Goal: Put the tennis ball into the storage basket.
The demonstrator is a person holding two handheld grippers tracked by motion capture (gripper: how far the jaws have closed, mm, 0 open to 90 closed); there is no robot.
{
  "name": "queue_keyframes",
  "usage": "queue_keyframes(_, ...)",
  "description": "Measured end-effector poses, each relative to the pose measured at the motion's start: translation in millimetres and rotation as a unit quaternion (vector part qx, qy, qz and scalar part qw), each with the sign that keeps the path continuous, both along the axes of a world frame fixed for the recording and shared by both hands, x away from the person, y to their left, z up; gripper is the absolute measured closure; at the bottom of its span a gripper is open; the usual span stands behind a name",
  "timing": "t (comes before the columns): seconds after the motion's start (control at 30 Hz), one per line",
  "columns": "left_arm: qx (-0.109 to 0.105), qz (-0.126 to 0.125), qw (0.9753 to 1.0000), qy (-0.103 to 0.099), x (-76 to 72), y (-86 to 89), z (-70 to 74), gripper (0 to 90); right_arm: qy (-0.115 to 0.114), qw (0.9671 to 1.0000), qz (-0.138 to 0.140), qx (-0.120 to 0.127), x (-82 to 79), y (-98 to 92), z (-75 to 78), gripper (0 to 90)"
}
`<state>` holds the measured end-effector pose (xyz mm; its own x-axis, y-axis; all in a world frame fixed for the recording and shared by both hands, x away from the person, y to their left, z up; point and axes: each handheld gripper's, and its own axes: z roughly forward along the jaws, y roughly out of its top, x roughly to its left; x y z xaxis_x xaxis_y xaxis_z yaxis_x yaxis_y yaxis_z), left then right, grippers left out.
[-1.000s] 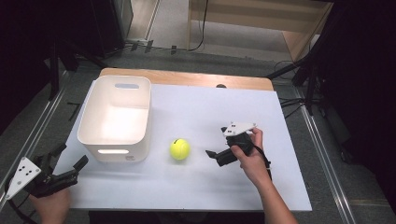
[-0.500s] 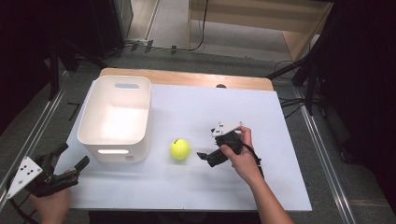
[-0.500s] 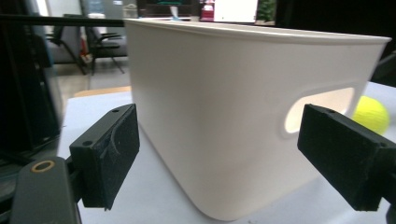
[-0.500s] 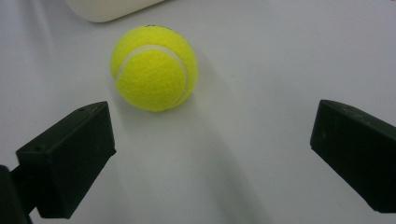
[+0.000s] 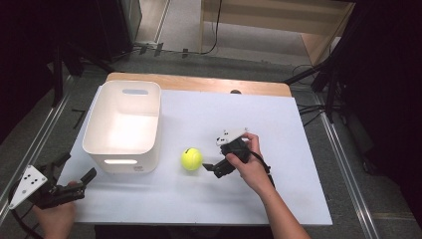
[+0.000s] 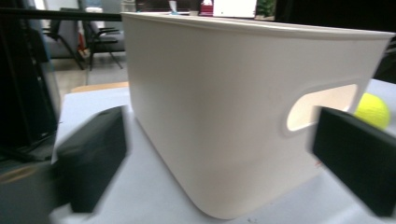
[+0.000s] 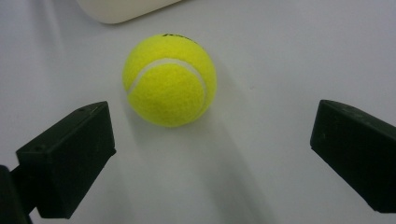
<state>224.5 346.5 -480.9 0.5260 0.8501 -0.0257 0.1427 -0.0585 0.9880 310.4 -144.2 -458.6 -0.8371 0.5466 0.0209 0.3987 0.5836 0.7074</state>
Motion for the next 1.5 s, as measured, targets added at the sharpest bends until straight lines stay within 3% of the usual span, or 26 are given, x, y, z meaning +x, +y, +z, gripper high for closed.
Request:
queue_keyframes(0.4, 0.015, 0.004, 0.9999, 0.000, 0.2, -2.8, -0.2, 0.0, 0.005, 0.9998, 0.019, -0.008, 7.3, 19.0, -1.1, 0.0)
queue_keyframes(1.07, 0.020, -0.001, 0.9998, -0.004, -0.7, -3.9, -0.4, 0.0, 0.034, 0.9984, 0.043, -0.012, 14.5, 38.0, -8.6, 0.0)
queue_keyframes(1.4, 0.021, -0.002, 0.9998, -0.004, -0.8, -4.1, -0.4, 0.0, 0.040, 0.9975, 0.051, -0.027, 16.0, 44.8, -13.0, 0.0)
queue_keyframes(1.43, 0.021, -0.002, 0.9998, -0.004, -0.8, -4.1, -0.4, 0.0, 0.034, 0.9981, 0.043, -0.028, 15.6, 45.8, -13.3, 13.9)
queue_keyframes(1.5, 0.021, -0.002, 0.9998, -0.004, -0.8, -4.1, -0.4, 0.0, 0.030, 0.9983, 0.039, -0.030, 16.4, 46.8, -13.5, 14.6)
